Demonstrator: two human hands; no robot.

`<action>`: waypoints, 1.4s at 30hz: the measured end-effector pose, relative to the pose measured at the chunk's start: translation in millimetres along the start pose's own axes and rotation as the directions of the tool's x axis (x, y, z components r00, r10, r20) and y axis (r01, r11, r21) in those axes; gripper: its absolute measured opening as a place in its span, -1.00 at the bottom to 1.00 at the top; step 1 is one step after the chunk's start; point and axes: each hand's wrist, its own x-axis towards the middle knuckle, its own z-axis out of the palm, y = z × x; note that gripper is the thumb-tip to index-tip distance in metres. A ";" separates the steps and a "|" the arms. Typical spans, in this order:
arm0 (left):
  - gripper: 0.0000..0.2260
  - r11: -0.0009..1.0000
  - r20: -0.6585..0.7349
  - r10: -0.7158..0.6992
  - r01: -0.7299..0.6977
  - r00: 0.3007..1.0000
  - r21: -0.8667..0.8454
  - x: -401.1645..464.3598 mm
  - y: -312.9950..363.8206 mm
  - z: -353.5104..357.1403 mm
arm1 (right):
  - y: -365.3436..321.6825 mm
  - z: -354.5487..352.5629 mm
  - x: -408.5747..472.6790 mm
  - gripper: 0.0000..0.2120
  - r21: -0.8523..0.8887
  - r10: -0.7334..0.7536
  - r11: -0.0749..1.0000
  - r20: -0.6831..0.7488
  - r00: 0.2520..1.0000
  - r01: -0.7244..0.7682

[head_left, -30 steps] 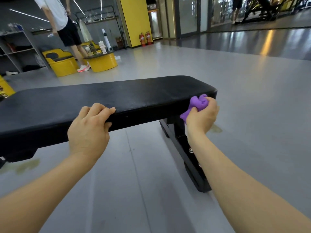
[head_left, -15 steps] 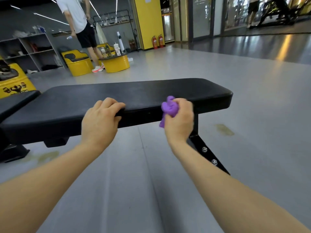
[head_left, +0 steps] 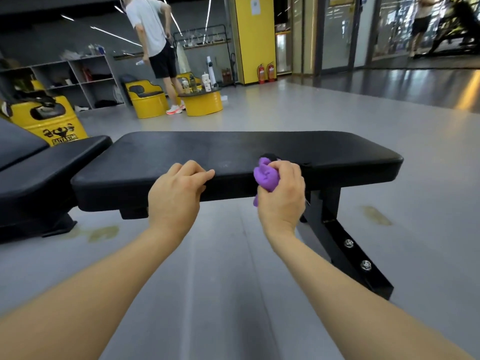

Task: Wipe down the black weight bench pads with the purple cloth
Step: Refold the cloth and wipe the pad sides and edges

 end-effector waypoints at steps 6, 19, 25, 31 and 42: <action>-0.70 0.999 0.002 -0.049 0.049 0.999 0.020 -0.7 4.0 2.3 | 26.1 -5.0 25.8 -0.79 0.034 0.373 0.927 -0.202 0.906 -0.374; -0.71 0.997 0.034 -0.079 0.079 0.996 -0.007 -0.7 4.2 1.6 | 24.6 -2.0 12.2 -0.76 0.011 0.202 0.979 -0.111 0.973 -0.202; -0.70 0.997 0.002 -0.073 0.073 0.997 -0.025 -2.1 2.6 4.4 | -18.3 30.3 -28.4 -0.81 0.001 0.175 0.984 -0.120 0.977 -0.176; -0.70 0.998 -0.011 -0.005 0.005 1.000 -0.055 -1.7 -5.5 -0.1 | -1.2 10.8 -24.2 -0.80 -0.054 -0.048 0.997 0.026 0.999 0.049; -0.70 0.992 -0.072 -0.122 0.123 0.990 0.019 -35.3 -89.5 -40.4 | -67.1 55.7 -67.8 -0.88 -0.010 0.170 0.985 -0.067 0.983 -0.171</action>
